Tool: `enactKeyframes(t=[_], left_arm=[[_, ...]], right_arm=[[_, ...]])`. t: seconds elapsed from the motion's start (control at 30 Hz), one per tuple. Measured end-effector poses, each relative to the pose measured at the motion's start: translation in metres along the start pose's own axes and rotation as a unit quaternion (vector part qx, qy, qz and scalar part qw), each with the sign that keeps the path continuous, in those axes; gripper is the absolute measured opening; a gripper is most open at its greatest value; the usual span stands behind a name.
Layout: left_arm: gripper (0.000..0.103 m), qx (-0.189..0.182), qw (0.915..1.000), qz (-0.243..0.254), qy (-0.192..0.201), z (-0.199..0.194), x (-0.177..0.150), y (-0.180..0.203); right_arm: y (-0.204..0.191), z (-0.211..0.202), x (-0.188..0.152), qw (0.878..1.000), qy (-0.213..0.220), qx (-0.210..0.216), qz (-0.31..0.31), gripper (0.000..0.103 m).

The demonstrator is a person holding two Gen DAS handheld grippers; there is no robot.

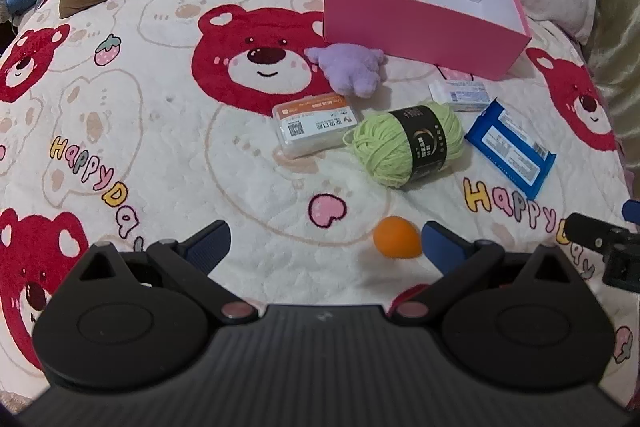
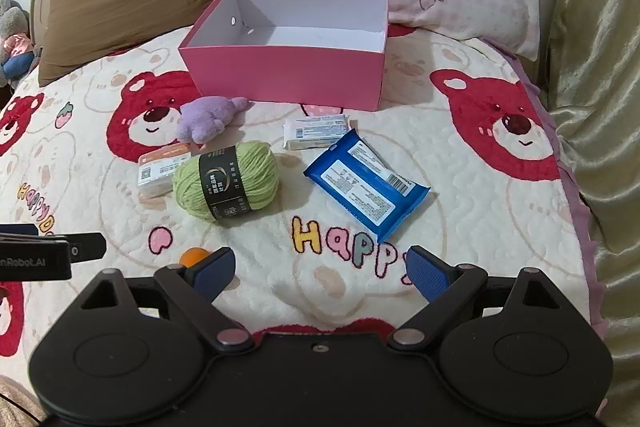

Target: Organize objects

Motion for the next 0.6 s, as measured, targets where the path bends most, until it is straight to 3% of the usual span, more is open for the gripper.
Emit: enactKeyframes(t=[0.6], left_arm=[[0.103,-0.019,0.9989,-0.04,0.013,-0.006,0.0013,-0.0106]], right_arm=[[0.0002,-0.0022,0.0004,1.0,0.003,0.006,-0.006,0.094]])
Point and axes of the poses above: each gripper's, at about its wrist camera, not at the fingertips, and z roughly the way its jaws point, y to its right, x to its top, the point moved 2 cm from there along z, roughly the way its jaws point, and after that the axes turned 2 degrees about -x, right-handed, at the moved point
